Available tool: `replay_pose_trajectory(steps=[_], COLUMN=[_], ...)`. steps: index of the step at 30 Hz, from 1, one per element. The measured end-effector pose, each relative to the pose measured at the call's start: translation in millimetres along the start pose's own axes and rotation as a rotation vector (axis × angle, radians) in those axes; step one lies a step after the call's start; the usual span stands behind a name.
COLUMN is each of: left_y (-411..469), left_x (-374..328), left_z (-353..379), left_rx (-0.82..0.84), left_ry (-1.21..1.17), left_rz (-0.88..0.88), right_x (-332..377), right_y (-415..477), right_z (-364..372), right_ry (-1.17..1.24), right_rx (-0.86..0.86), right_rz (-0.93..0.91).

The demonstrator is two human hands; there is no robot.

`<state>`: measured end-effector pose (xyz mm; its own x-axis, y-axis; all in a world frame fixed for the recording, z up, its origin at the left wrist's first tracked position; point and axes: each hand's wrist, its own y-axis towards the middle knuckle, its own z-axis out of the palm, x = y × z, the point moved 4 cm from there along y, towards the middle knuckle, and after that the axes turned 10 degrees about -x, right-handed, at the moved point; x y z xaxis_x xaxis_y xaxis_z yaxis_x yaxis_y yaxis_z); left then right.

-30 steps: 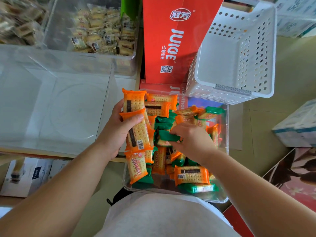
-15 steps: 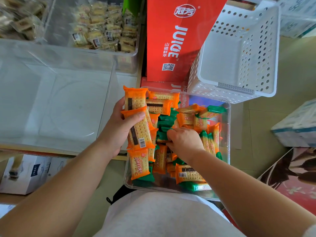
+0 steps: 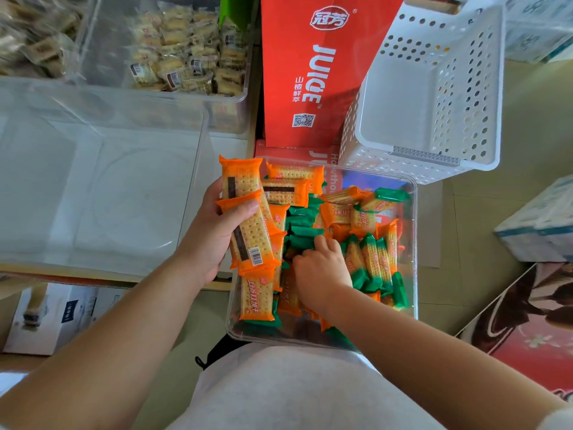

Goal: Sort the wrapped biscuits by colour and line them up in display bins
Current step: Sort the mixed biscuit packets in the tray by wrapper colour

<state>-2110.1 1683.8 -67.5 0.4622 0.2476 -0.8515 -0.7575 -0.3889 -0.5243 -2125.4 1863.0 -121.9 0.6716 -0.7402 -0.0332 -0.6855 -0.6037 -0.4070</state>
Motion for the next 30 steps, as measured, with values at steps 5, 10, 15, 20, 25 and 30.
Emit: replay_pose_trajectory(steps=[5, 10, 15, 20, 25, 30], left_y=[-1, 2, 2, 1, 1, 1], left_x=[-1, 0, 1, 0, 0, -1], left_z=[1, 1, 0, 1, 3, 2], left_rx=[-0.012, -0.014, 0.005, 0.004, -0.004, -0.009], left_ry=[-0.029, 0.003, 0.041, 0.060, 0.071, 0.075], left_rz=[-0.023, -0.008, 0.014, 0.029, 0.037, 0.039], right_x=[-1, -6, -35, -100, -136, -124], right_y=[-6, -8, -20, -22, -3, -18], right_z=[6, 7, -27, -60, -49, -55], right_ry=[0.056, 0.275, 0.643, 0.902, 0.928, 0.445], right_rx=[-0.004, -0.051, -0.161, -0.298, -0.346, -0.270], right_rz=[0.046, 0.118, 0.228, 0.478, 0.615, 0.434])
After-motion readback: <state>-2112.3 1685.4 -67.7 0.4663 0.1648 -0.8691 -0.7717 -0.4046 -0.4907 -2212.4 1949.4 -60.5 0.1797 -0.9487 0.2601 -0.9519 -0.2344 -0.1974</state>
